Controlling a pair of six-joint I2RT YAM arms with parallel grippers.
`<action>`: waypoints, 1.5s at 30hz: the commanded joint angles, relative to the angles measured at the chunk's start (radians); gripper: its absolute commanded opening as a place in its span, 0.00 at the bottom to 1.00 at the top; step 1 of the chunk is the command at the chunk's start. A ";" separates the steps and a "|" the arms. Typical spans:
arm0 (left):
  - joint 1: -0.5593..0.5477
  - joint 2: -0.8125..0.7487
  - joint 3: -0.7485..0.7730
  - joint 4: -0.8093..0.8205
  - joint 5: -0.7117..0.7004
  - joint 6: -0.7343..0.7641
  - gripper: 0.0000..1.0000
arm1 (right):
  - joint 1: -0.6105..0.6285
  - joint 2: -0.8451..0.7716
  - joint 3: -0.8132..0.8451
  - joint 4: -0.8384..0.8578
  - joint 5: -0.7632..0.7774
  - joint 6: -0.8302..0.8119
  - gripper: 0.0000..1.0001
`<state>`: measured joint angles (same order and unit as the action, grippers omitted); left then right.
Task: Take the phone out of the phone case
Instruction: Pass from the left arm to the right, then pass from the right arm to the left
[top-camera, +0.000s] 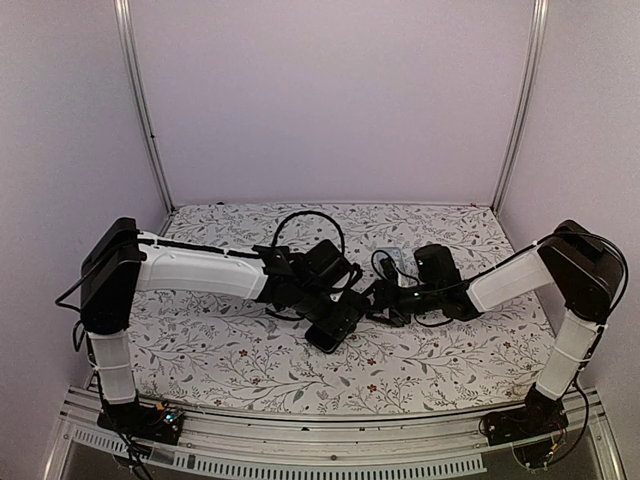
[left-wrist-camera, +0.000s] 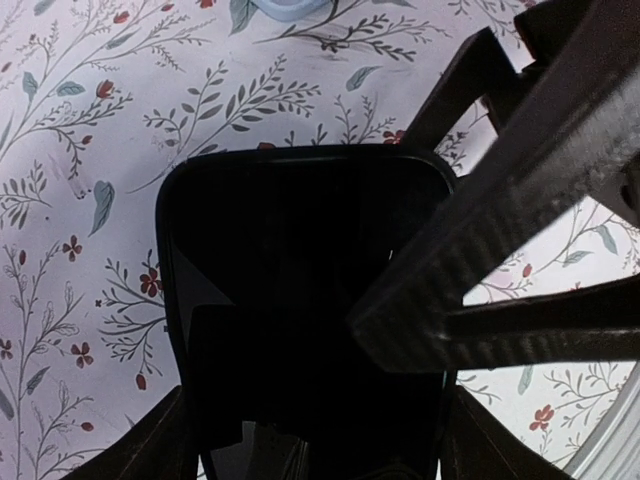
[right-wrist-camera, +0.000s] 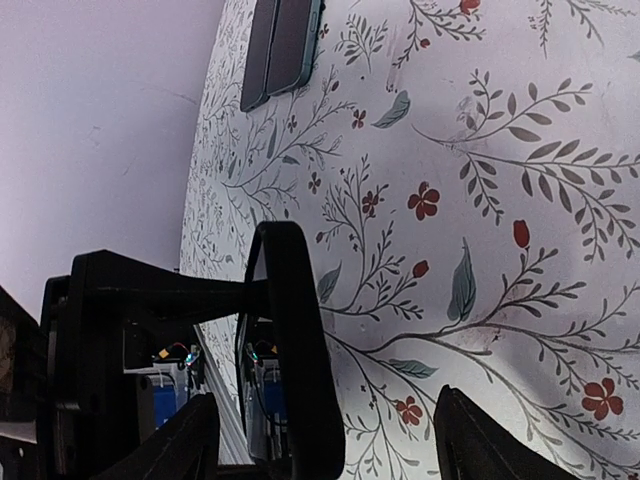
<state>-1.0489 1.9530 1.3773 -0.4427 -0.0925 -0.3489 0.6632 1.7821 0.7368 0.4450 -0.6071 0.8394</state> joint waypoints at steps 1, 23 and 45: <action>-0.025 0.004 0.050 0.037 0.003 0.014 0.48 | 0.007 0.019 0.020 0.078 -0.023 0.041 0.71; -0.030 -0.024 0.043 0.032 0.019 0.016 0.87 | 0.007 -0.042 0.011 0.153 -0.055 0.111 0.00; 0.135 -0.276 -0.134 0.235 0.367 -0.076 0.99 | -0.046 -0.269 0.137 -0.147 -0.110 -0.152 0.00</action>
<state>-0.9714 1.7309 1.2842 -0.3092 0.1307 -0.3698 0.6285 1.5829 0.8047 0.3294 -0.6594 0.7628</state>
